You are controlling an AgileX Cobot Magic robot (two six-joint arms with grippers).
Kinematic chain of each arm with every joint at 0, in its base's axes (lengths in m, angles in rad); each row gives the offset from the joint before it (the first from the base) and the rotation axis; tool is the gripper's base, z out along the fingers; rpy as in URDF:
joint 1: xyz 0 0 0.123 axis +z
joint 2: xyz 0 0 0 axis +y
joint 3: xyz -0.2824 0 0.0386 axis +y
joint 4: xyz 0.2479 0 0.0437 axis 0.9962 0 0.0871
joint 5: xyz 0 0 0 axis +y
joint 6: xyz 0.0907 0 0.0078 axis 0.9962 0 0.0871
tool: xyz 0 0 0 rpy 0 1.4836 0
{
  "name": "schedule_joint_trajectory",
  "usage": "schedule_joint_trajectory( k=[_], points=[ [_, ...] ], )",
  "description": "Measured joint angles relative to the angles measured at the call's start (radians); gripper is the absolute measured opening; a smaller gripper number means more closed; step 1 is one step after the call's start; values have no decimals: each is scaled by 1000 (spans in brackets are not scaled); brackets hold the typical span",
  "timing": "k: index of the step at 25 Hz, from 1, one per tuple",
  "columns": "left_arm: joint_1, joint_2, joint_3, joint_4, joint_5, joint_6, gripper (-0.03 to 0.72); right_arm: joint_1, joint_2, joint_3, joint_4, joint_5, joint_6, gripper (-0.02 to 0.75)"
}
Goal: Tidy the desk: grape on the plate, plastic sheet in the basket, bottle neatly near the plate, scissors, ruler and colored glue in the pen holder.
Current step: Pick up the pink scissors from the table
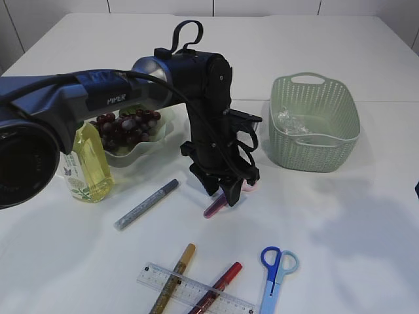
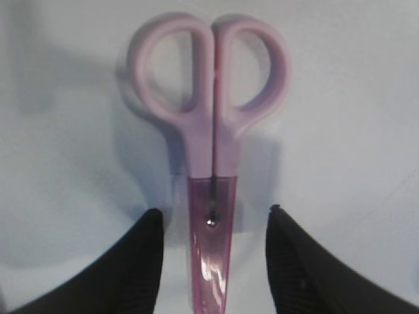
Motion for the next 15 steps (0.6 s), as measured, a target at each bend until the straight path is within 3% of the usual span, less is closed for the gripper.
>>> schedule_joint_trajectory(
  k=[15],
  points=[
    [0,11,0,0,-2,-4,355,0,0,0,0,0,0,491]
  ],
)
